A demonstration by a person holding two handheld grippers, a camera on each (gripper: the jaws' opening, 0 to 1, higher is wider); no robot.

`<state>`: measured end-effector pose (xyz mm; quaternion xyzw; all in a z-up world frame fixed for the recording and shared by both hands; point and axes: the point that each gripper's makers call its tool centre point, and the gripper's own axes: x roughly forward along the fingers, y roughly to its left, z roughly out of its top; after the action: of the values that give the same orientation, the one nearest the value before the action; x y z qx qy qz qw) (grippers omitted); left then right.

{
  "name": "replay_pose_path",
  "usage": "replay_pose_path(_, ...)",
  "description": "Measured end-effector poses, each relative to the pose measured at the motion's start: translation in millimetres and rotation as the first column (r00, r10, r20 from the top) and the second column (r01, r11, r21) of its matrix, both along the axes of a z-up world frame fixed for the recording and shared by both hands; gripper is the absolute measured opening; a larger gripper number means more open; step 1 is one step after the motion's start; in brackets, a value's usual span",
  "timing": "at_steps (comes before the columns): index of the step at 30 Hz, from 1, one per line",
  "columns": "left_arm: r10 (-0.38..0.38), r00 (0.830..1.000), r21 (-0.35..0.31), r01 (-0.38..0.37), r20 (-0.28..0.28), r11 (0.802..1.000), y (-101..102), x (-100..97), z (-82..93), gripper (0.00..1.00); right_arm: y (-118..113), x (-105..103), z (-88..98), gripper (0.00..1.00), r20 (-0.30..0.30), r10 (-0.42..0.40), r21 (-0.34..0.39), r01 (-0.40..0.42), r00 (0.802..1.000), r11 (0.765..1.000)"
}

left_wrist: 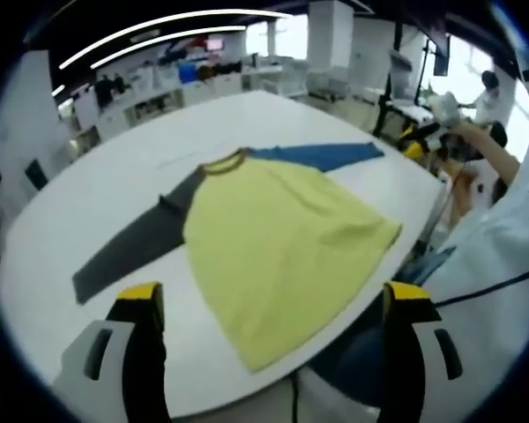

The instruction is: Fold the garment on the visible template until the final outline fits inside the template.

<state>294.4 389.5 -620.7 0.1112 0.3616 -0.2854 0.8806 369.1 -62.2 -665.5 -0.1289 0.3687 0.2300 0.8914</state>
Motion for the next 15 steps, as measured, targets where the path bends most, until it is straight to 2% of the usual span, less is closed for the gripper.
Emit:
replay_pose_path(4,0.000,1.000,-0.003,0.000,0.004,1.000,-2.7,1.4,2.0,0.99,-13.1,3.6,-3.0,0.52,-0.006,-0.024,-0.006,0.024,1.000,1.000)
replay_pose_path(8,-0.003,1.000,-0.002,0.003,0.005,1.000,-4.6,0.7,2.6,0.98,-22.5,7.3,-4.2,0.47,-0.004,-0.066,0.032,0.066,0.998,0.997)
replay_pose_path(15,-0.012,1.000,-0.007,0.012,0.004,1.000,-8.2,-1.3,3.0,0.98,-35.1,13.3,-9.8,0.39,-0.010,-0.082,0.034,0.082,0.997,0.996)
